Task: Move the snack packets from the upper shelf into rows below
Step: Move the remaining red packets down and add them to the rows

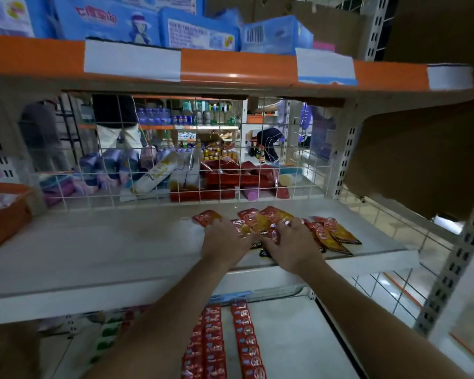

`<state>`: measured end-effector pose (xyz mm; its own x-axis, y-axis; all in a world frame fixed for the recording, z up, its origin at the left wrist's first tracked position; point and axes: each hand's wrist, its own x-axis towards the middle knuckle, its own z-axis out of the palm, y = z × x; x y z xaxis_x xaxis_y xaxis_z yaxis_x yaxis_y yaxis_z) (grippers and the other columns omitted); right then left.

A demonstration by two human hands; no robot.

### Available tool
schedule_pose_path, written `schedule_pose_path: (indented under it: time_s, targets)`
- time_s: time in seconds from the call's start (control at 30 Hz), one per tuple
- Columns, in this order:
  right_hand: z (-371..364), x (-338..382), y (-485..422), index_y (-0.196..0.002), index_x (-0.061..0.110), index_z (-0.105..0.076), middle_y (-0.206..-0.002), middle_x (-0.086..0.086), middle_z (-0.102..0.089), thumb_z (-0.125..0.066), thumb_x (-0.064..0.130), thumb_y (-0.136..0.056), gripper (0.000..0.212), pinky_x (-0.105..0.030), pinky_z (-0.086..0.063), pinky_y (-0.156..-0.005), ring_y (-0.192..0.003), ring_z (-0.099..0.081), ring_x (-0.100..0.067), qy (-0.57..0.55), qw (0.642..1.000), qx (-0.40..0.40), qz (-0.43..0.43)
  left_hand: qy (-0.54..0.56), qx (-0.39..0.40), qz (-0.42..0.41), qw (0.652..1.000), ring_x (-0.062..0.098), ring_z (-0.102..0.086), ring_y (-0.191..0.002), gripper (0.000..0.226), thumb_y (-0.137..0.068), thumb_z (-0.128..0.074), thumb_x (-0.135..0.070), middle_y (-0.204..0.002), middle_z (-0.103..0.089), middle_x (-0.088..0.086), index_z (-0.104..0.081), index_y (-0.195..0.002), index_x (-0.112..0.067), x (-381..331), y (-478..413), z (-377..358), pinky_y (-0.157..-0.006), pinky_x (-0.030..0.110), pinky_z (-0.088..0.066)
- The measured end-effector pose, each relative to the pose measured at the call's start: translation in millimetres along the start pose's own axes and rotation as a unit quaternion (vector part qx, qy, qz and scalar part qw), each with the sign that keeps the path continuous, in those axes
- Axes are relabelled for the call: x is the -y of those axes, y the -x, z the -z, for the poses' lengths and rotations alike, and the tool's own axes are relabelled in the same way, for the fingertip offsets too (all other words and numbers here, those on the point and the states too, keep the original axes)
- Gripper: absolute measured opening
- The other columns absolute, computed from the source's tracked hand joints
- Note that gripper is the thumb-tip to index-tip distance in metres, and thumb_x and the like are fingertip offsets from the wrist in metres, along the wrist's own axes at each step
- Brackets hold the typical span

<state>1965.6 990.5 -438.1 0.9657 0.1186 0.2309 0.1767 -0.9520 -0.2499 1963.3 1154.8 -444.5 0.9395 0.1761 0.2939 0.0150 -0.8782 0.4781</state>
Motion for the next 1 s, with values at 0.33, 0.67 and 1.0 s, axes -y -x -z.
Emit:
schedule_pose_path:
  time_s: [0.33,0.67,1.0]
  targets:
    - [2.1,-4.7,1.6,-0.136,0.027,-0.057,-0.119,-0.008,-0.043,-0.052,0.05,-0.093,0.05,-0.039,-0.043,-0.102,-0.119,-0.043,-0.03,-0.056,0.998,0.006,0.022,0.092,0.074,0.034,0.992,0.03,-0.042,-0.127,0.071,-0.071,-0.069,-0.055,-0.131,-0.049,0.009,-0.058,-0.133,-0.021,1.2,2.0,9.6,-0.104,0.043,-0.043]
    - [10.1,-6.6,0.2,-0.143,0.02,-0.047,-0.132,-0.008,-0.054,-0.062,0.037,-0.081,0.066,-0.041,-0.039,-0.109,-0.128,-0.045,-0.031,-0.117,0.992,0.035,0.01,0.213,0.176,0.033,0.961,0.015,-0.06,-0.094,0.027,-0.075,-0.074,-0.023,-0.097,-0.065,-0.001,-0.06,-0.098,-0.024,2.0,12.3,34.0,-0.082,0.033,-0.054]
    - [20.0,-6.1,3.1,-0.149,0.02,-0.037,-0.133,-0.003,-0.059,-0.079,0.027,-0.081,0.081,-0.039,-0.046,-0.104,-0.121,-0.056,-0.023,-0.224,0.974,0.036,-0.008,0.456,0.107,0.055,0.882,0.008,-0.067,-0.085,0.038,-0.082,-0.067,0.005,-0.099,-0.07,-0.001,-0.06,-0.108,-0.021,21.7,25.4,43.4,-0.069,0.021,-0.048]
